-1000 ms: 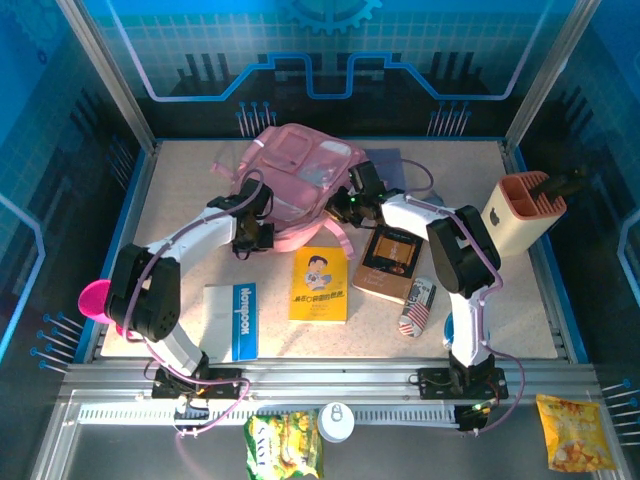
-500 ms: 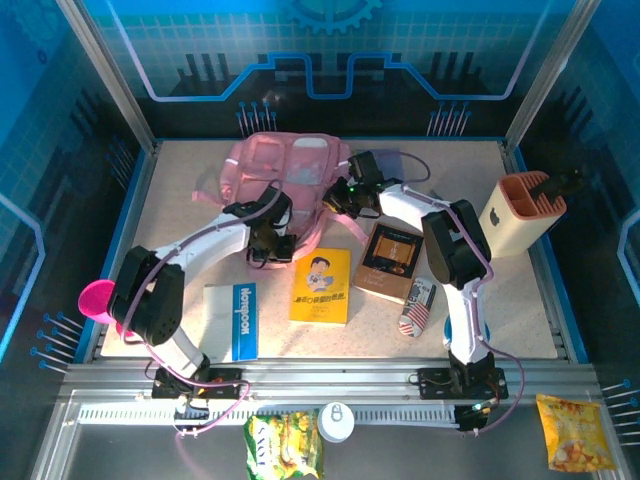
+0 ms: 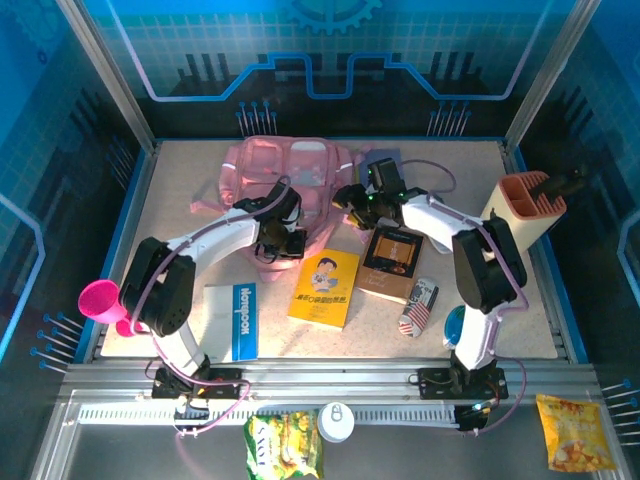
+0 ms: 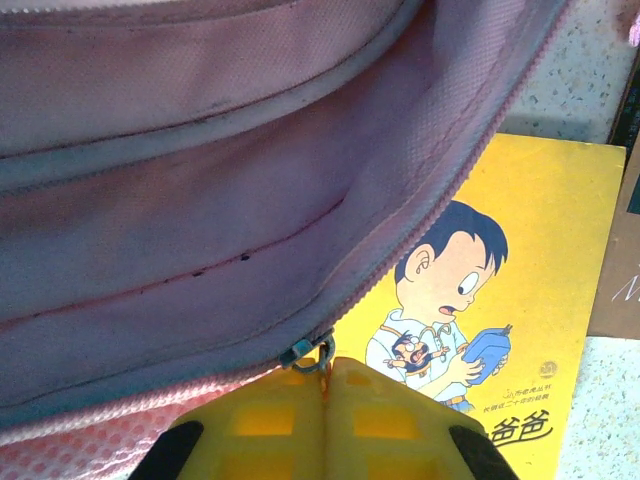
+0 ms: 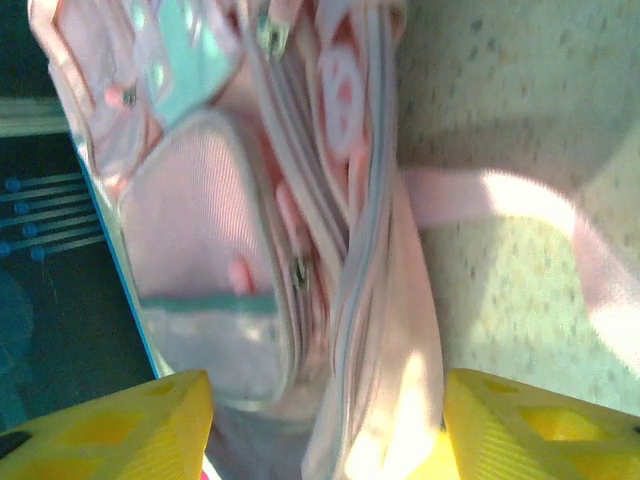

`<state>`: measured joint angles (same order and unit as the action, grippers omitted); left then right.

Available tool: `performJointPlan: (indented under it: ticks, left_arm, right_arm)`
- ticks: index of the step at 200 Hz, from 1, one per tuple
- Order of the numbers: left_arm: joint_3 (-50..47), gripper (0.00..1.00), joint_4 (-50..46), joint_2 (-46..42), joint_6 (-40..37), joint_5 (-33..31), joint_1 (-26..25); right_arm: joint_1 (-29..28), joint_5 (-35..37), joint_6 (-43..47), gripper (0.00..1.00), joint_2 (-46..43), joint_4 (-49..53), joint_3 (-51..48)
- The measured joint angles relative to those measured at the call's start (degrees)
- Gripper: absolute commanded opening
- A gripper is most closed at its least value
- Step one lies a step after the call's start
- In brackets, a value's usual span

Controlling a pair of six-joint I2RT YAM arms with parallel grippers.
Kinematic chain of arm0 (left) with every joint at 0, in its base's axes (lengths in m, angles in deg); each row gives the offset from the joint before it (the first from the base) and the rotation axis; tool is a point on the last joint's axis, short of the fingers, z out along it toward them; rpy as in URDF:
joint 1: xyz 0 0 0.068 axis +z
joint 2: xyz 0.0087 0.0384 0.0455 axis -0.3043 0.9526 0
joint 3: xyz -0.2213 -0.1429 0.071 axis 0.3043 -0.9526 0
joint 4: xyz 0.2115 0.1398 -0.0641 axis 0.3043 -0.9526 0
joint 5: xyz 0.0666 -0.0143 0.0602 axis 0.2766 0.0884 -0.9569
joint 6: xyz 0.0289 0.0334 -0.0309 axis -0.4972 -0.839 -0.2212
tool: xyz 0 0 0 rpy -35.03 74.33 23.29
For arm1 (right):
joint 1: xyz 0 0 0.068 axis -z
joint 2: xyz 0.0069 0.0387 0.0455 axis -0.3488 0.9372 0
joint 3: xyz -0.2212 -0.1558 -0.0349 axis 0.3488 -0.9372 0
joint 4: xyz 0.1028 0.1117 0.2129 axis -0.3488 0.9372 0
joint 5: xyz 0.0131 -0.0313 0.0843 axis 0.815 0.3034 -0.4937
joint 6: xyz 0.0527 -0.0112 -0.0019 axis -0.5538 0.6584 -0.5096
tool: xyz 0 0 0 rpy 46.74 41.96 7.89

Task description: Pack the student bag

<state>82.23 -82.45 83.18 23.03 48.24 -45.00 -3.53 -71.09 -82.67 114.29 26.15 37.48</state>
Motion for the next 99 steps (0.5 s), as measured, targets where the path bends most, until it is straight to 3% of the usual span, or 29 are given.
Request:
performJointPlan:
  ticks: [59, 99]
  left_arm:
    - [0.4, 0.00, 0.1, 0.8, 0.0, 0.6, 0.0]
    - [1.1, 0.00, -0.2, 0.9, -0.2, 0.6, 0.0]
  right_arm:
    - [-6.7, -1.3, -6.1, 0.76, 3.2, -1.8, -1.8]
    - [-8.3, -0.6, -8.8, 0.61, 7.2, -2.4, 0.7]
